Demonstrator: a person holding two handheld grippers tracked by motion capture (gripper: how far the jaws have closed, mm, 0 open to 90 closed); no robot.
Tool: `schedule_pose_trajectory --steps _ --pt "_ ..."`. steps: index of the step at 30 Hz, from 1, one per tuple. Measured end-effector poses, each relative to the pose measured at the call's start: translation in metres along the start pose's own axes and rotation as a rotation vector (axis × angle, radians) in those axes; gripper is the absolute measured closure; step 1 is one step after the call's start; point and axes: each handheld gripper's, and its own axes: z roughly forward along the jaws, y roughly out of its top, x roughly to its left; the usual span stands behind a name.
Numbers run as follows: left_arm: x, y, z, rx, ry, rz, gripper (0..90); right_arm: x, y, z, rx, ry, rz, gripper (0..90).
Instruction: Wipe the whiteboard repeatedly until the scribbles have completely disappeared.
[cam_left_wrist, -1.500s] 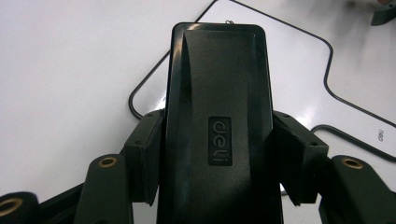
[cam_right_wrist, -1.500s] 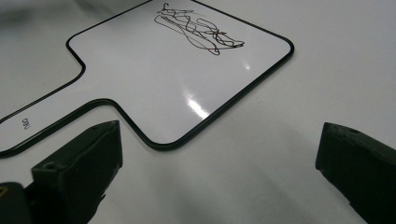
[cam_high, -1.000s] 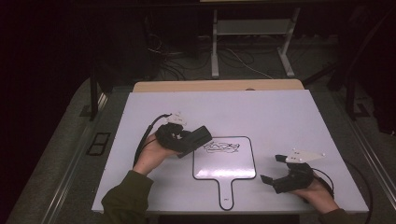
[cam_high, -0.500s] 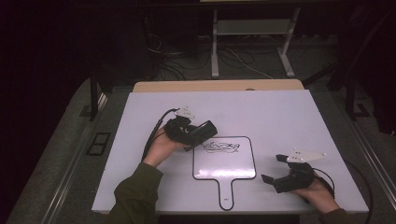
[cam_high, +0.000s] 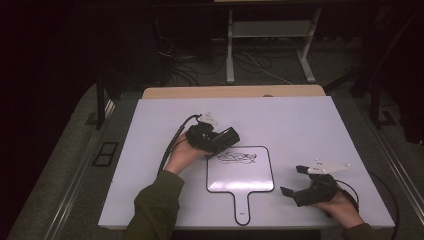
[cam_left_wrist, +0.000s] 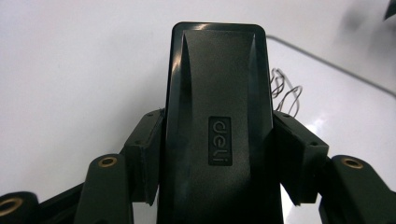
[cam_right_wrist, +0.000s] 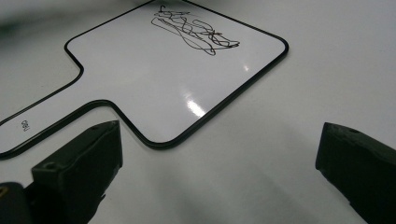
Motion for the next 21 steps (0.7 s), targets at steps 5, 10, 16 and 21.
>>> schedule_pose_trajectory --steps 5,10,16,21 --pt "-0.001 -0.001 0.004 0.02 0.015 -0.004 39.0 0.0 0.0 0.0 -0.001 -0.001 -0.003 0.0" --pt "0.001 -0.003 0.008 0.053 0.029 0.014 38.9 0.0 0.0 0.0 0.001 0.0 -0.005 0.0" --pt "0.0 -0.006 0.013 0.083 0.04 0.02 38.9 -0.001 0.0 0.0 0.0 -0.002 -0.006 0.0" --pt "-0.002 -0.007 0.017 0.107 0.049 0.033 38.9 0.0 0.0 -0.001 0.0 -0.002 -0.005 0.0"
